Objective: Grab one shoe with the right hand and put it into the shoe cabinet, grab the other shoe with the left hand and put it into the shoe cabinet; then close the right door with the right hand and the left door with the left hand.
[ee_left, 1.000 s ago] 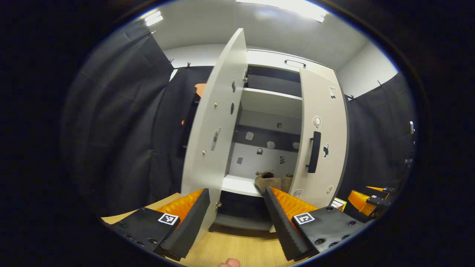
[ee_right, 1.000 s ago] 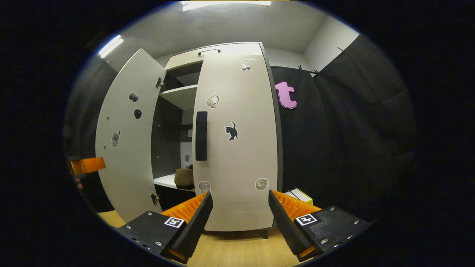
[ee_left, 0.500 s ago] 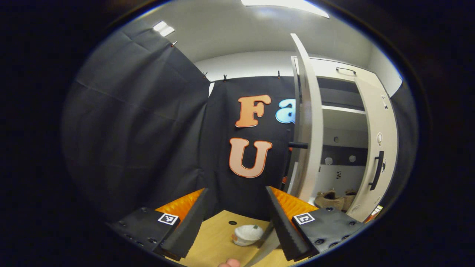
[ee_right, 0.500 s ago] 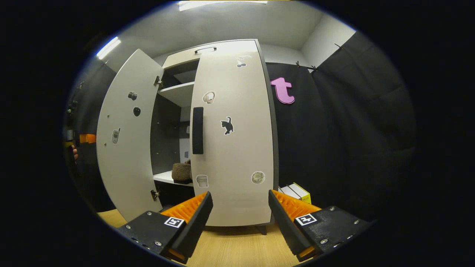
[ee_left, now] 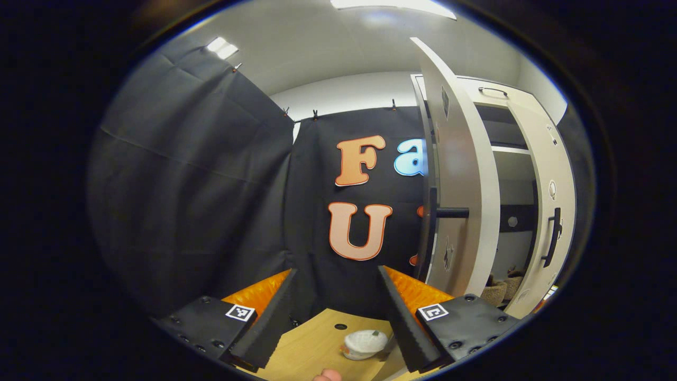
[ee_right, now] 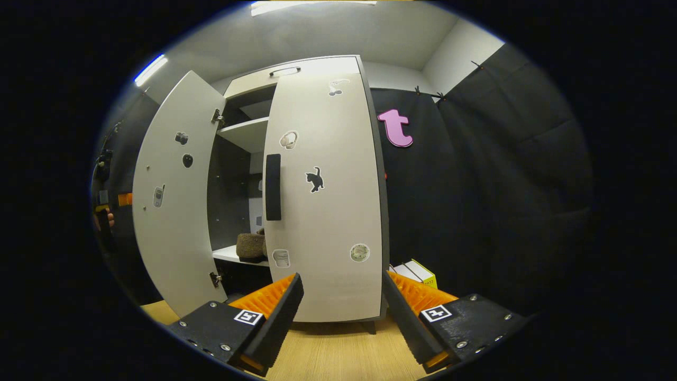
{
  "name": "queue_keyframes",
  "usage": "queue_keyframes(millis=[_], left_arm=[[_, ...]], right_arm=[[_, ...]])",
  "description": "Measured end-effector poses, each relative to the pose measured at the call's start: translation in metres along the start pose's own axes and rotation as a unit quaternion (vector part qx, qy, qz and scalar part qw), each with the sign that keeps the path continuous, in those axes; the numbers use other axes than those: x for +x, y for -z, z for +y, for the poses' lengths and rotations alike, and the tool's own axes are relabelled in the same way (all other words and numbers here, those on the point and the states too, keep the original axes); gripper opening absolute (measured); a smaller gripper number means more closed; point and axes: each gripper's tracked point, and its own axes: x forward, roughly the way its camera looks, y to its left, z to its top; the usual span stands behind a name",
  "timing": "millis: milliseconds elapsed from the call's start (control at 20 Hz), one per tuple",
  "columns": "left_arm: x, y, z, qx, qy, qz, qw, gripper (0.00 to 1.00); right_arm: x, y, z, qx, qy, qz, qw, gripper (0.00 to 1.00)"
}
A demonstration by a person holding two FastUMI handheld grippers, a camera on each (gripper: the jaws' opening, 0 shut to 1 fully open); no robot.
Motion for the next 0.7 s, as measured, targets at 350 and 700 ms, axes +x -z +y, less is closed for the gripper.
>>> queue_keyframes(millis=[350, 700], left_arm=[[-0.017, 0.001, -0.047, -0.008, 0.061, 0.008, 0.998, 0.94], [-0.028, 0.003, -0.119, -0.018, 0.135, 0.016, 0.991, 0.9]], right_arm=[[0.002, -0.004, 0.006, 0.009, -0.013, 0.0, 1.0, 0.93], [-0.005, -0.005, -0.003, 0.01, -0.003, 0.003, 1.0, 0.93]])
